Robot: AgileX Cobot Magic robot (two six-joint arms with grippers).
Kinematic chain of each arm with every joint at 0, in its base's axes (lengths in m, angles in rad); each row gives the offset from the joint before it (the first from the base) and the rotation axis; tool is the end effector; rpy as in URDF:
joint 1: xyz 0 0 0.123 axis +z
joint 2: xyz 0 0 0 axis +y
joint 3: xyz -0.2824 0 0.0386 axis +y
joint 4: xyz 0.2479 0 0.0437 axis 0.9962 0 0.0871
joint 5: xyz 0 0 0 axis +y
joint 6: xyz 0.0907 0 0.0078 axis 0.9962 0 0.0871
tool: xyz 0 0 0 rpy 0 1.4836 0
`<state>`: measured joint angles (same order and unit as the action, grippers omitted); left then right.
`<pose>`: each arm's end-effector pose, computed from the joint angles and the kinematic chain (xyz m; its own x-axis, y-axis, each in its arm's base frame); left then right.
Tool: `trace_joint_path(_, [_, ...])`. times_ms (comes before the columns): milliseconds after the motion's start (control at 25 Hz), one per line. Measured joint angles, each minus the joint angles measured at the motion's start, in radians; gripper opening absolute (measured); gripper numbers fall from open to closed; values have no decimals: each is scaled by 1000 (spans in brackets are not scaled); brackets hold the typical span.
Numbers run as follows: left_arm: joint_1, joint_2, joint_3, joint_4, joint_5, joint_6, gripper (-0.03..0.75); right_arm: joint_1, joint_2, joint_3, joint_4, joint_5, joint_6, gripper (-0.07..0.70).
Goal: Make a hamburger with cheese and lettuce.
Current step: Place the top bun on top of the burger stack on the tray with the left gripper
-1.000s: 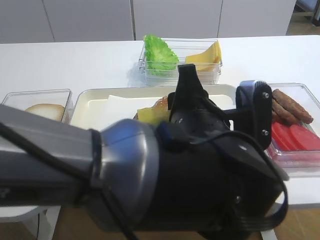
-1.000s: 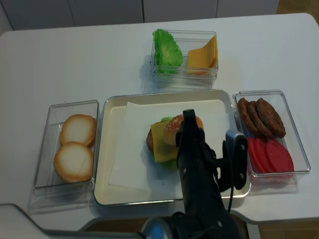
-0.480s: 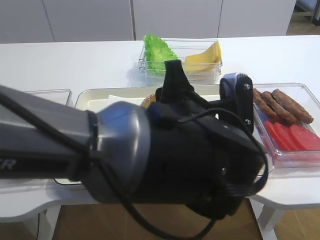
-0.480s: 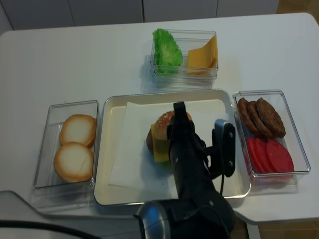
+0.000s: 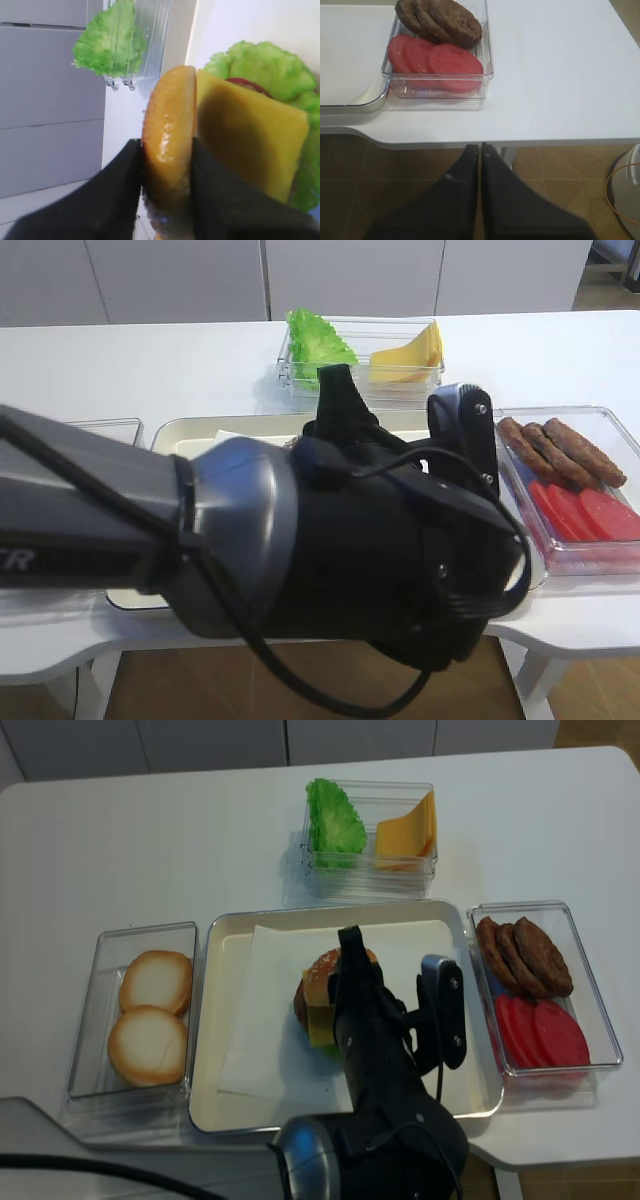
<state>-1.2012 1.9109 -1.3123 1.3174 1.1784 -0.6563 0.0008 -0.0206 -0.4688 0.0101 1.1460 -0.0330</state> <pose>0.2132 -0.3249 0.2374 -0.2176 0.9502 -0.2231 0.3435 0.2885 0.8937 -0.0083 0.0008 0.2617 -0.5386 -0.0293 -0.8420 -0.0241 0.9995 -0.0193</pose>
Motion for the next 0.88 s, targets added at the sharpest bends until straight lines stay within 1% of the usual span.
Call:
trace_joint_path(160, [10,0,0,3,0,-6,202,0,0,0,0,0,0,84])
trace_joint_path(440, [50,0,0,6,0,-3,202,0,0,0,0,0,2,84])
trace_joint_path(640, [41,0,0,6,0,-3,202,0,0,0,0,0,2,84])
trace_joint_path(880, [26,0,0,-30,0,-12,202,0,0,0,0,0,2,91])
